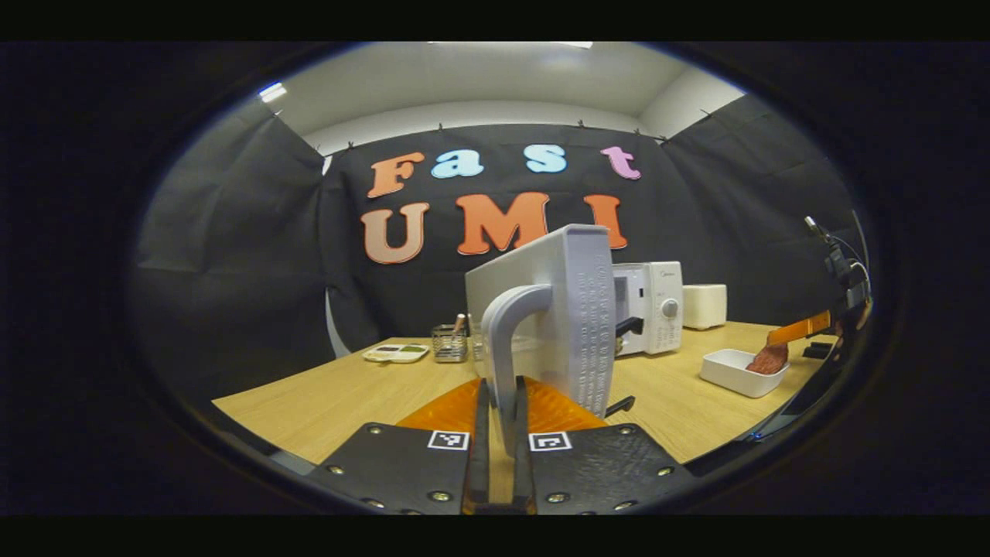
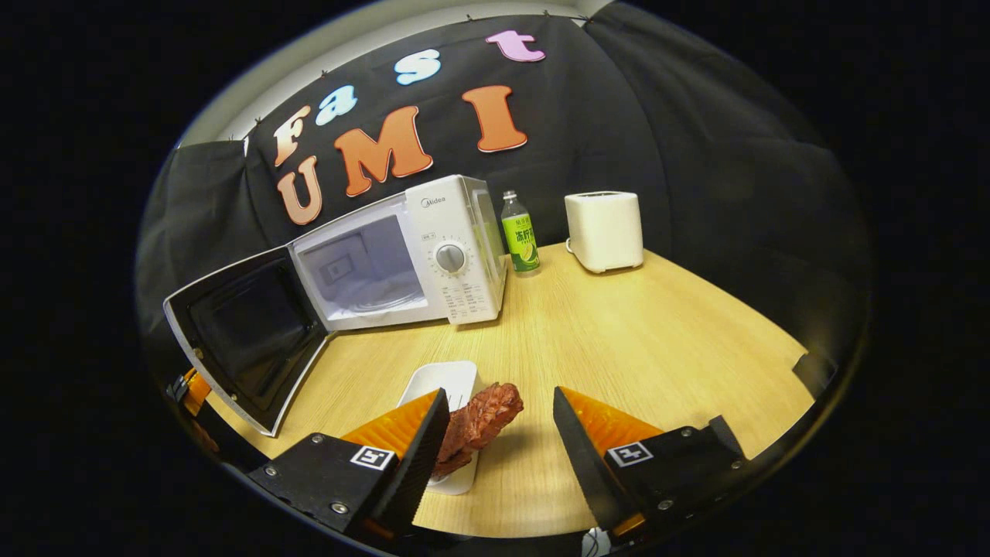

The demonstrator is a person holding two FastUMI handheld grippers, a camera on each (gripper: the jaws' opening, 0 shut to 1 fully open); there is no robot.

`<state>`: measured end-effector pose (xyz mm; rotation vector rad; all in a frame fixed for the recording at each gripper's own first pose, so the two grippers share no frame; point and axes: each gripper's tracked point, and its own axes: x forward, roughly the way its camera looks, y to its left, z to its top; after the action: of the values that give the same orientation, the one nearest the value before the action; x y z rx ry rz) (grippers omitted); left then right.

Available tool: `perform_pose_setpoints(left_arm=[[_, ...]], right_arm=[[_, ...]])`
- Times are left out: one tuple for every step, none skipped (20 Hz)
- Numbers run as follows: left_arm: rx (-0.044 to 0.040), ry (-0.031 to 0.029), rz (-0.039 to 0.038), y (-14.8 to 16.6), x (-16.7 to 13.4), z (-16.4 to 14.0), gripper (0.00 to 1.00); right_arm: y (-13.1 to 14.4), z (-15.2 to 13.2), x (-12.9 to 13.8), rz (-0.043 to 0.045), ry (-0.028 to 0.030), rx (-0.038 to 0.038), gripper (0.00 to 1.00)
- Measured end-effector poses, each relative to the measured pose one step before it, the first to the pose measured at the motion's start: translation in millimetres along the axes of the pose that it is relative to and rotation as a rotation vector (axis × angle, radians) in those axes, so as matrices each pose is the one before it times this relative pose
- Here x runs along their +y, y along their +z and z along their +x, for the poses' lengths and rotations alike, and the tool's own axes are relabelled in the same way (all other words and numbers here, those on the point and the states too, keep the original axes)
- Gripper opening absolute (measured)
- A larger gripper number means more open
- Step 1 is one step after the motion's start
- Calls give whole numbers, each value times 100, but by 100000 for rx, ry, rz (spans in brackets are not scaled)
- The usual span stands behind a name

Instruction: Open the microwave oven with the left hand, put the food in, and close the microwave oven.

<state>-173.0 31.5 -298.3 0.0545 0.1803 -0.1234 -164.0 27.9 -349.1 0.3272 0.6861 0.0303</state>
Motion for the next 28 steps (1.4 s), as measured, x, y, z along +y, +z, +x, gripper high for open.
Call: perform_pose_setpoints(left_arm=[[262, -376, -1372, -272, 629, -165, 13], [-216, -322, -1052, 58, 673, -82, 13], [86, -490, -855, -6, 719, -33, 10], [-38, -344, -952, 29, 688, -97, 9], [155, -10, -917, -48, 871, -124, 13], [499, 229, -737, -70, 667, 157, 15], [487, 760, -307, 61, 936, -113, 22], [624, 91, -692, 7, 439, -127, 29], [72, 337, -49, -70, 367, -216, 38], [-346, -17, 745, 197, 106, -349, 56], [-1332, 545, 1147, 381, 465, -414, 66], [-1346, 476, 1049, 486, 349, -181, 70], [-114, 652, 472, 129, 176, -17, 73], [401, 721, -247, 58, 272, -88, 76], [-271, 724, -619, 319, 401, -292, 77], [-643, 395, -726, 510, 191, -232, 77], [-1102, 603, 231, 461, 208, -384, 77], [-789, 1126, 887, 556, 448, -283, 80], [-557, 905, 1454, 402, 487, -20, 78], [178, 1213, 1039, 169, 459, -131, 80], [330, 825, 583, -67, 385, -35, 81], [247, 937, 612, 29, 332, 35, 81], [153, 1028, 768, 42, 449, -68, 83], [-161, 1191, 271, 23, 416, 107, 81], [69, 1178, 168, 123, 333, 116, 81], [71, 1084, 34, 38, 331, 18, 81], [223, 1204, 130, 16, 406, 122, 84], [361, 855, -3, -42, 404, 136, 84]], right_arm=[[22, 321, -28, 3040, -59, 705, 82], [0, 233, -50, 4242, 127, 454, 81], [91, 35, 13, 3800, 569, 379, 76], [117, 53, 127, 4856, 1043, 272, 74], [-42, 78, 57, 3755, 860, 585, 67], [-144, -5, 26, 3098, 434, 778, 64], [-98, 77, -110, 2402, 52, 605, 57], [-78, -90, -111, 2226, 39, 188, 54], [24, -187, 56, 1933, 596, 42, 48], [24, -282, 91, 1510, 617, -245, 47], [105, -149, 15, 479, 280, -77, 45], [2, 41, 4, -214, -4, -140, 45], [36, 117, -127, -539, -279, 10, 44], [77, -22, 252, 207, 1105, -142, 42], [1, 63, 63, 395, -561, 23, 36], [252, 86, -102, 614, -168, -720, 31], [96, 184, 50, 313, -421, -152, 27], [-149, -336, 384, 281, 820, 224, 25], [222, -178, 624, 773, 2021, -354, 22], [157, -271, 636, 640, 2381, 255, 20], [151, -18, 546, -314, 1400, -157, 17], [-50, 65, 162, -2033, 96, 202, 16], [69, 68, 298, -2248, 206, -625, 14], [118, -95, 512, -2487, 566, -685, 18], [138, 6, 230, -2735, -581, -345, 13], [99, 12, 377, -1848, 338, 362, 13], [60, -130, 306, -1325, 49, 158, 13], [43, 14, 233, -1334, -111, 150, 13]])
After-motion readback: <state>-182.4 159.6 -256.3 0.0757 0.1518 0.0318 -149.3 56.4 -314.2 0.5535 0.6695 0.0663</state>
